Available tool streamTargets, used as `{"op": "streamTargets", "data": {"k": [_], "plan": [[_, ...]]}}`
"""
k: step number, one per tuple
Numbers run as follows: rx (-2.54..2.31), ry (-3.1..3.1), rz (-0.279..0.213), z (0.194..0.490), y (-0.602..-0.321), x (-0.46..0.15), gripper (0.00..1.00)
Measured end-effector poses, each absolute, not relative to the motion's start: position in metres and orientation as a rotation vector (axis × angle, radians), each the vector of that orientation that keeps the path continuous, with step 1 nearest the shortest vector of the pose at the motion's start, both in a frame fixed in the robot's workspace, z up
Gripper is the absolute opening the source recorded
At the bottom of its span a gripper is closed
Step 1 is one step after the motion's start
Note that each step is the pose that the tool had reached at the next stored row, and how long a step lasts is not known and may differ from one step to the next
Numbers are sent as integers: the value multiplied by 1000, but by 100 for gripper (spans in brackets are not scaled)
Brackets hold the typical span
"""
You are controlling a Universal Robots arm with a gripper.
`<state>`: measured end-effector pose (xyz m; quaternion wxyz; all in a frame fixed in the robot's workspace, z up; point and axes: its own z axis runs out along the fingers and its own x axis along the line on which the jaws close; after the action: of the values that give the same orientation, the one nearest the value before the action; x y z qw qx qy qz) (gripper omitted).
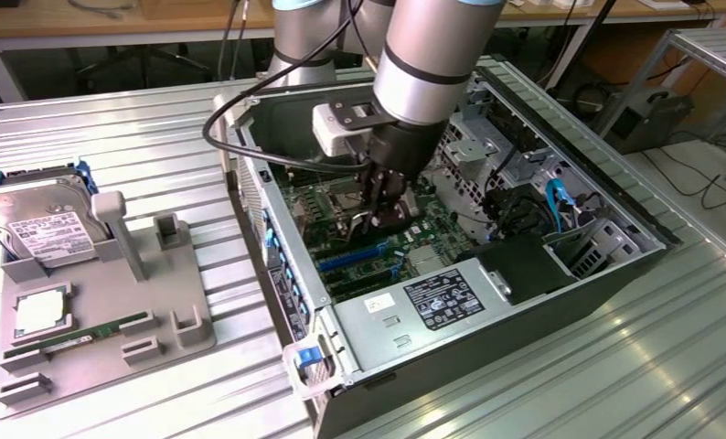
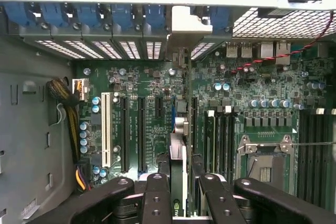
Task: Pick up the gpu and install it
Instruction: 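Insert the gpu into the slot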
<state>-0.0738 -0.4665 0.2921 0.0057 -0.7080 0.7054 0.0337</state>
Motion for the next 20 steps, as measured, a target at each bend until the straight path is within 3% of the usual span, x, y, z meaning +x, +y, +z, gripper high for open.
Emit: {"op": "streamTargets", "data": {"k": [20], "plan": [[-2218,2210,102,283,-466,-75,26]]}}
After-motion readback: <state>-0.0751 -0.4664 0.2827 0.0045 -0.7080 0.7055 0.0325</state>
